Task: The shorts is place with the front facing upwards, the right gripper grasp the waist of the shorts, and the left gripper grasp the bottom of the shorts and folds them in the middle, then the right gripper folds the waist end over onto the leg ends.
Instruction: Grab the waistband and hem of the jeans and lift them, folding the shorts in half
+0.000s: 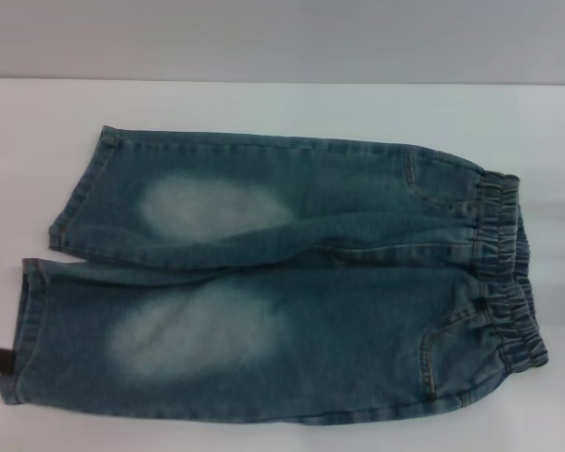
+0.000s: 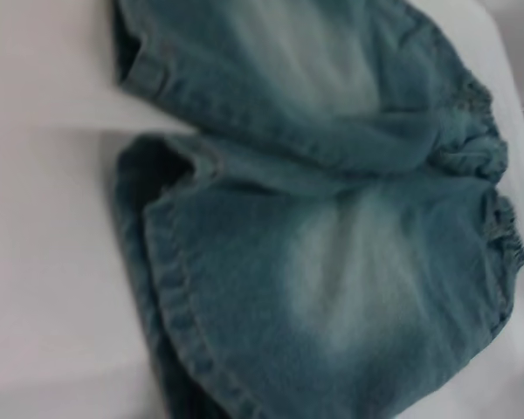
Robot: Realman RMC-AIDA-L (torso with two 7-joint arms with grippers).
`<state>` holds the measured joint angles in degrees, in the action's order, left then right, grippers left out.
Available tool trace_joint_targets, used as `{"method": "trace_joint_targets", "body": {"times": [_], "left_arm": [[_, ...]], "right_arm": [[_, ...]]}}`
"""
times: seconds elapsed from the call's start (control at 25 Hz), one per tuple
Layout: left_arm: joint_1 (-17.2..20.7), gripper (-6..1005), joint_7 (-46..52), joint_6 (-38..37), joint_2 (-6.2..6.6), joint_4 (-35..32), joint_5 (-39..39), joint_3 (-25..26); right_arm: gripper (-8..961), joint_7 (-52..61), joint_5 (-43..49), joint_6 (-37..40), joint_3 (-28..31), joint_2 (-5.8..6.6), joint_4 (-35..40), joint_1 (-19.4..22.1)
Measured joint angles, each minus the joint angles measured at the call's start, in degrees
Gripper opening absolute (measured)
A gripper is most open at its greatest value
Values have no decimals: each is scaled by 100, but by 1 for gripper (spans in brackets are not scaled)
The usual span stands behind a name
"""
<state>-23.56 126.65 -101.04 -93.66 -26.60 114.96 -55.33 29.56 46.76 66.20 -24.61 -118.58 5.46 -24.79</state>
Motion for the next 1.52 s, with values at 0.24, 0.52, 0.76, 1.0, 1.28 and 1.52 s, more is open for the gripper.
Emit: {"method": "trace_joint_targets", "body": {"times": [0.24,0.52,0.76,1.0,1.28,1.52], "left_arm": [[74,792,0,39,-104,-3,157,163],[80,789,-5,284,-200,0,362,178],[91,787,-6,460,-204,4,411,181],[105,784,-62,516,-235,40,430,180],[93,781,-76,536,-354,12,431,127],[75,779,-152,546,-413,3,431,158]], "right_arm": [[504,-11,81,-43,-63,-3,3,-30],[504,-13,127,-74,-91,-6,13,-49],[504,-13,140,-74,-157,0,16,-66],[504,-13,140,-73,-158,5,28,-74],[505,-13,140,-106,-159,11,81,-85],[505,-12,140,-214,-176,11,104,-114]]}}
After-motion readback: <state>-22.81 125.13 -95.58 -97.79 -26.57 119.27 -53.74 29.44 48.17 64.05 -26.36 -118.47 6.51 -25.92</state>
